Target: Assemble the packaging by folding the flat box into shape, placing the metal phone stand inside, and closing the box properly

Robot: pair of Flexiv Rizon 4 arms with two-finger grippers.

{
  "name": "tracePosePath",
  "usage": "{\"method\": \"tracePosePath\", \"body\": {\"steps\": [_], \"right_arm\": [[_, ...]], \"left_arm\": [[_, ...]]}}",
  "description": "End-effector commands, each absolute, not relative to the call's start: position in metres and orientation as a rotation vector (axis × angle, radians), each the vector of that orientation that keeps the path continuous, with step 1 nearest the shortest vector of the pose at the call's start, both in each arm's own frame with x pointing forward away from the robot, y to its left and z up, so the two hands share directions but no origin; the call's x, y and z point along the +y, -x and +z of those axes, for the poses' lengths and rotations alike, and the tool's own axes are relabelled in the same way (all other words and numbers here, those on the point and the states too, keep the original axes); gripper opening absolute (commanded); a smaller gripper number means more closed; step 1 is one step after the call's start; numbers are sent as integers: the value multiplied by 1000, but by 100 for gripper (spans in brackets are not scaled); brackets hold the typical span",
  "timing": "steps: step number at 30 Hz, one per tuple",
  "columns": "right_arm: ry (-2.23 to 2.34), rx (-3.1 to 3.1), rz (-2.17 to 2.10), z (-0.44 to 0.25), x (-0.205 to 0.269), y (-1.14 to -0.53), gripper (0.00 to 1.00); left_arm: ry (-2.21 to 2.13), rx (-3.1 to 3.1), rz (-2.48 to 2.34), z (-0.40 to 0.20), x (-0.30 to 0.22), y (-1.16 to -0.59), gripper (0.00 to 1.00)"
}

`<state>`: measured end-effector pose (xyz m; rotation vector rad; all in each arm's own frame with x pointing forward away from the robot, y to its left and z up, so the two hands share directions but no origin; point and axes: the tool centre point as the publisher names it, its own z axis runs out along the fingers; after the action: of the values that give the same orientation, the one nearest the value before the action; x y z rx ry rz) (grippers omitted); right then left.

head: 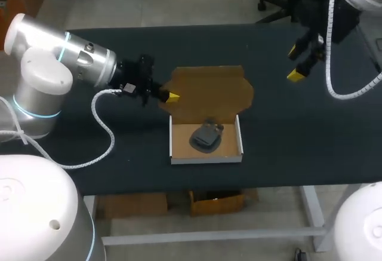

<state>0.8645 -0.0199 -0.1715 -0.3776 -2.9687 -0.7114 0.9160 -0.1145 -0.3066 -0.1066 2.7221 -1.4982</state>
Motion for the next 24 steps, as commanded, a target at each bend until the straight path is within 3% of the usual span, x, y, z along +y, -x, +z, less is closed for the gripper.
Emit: {"method": "tracePosePath", "body": {"steps": [1,24], "right_arm": [[376,-2964,-707,-170,-18,-866,100],[432,-2950,-736,-167,-11,-866,100]], "left_arm": [[127,2687,-1492,-310,-115,-911,0],[89,2650,-1524,-311,-110,-909,0]]}}
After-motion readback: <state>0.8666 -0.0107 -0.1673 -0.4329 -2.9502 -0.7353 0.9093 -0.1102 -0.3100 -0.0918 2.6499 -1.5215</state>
